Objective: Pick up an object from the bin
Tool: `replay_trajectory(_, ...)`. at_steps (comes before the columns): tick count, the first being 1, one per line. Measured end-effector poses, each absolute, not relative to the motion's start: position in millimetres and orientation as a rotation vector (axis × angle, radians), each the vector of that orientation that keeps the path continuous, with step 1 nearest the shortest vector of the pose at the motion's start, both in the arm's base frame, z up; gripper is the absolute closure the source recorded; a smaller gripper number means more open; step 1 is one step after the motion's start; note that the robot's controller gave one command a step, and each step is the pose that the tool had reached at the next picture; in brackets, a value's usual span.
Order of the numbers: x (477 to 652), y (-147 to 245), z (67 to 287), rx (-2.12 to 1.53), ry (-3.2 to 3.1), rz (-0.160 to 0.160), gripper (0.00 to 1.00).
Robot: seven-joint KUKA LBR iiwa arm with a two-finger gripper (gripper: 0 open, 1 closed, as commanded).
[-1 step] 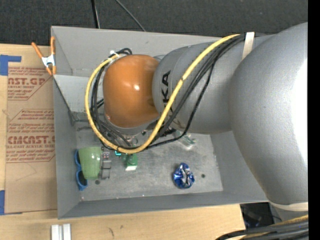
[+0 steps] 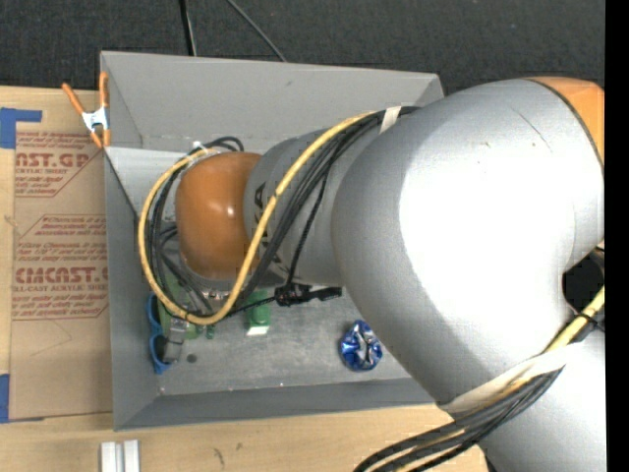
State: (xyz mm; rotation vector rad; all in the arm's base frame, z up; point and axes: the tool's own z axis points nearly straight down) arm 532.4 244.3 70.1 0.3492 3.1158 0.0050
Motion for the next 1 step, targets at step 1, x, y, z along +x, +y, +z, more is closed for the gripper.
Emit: replay_trajectory(1,533.6,244.2,74.0,0.348,3.116,0.006,1.00)
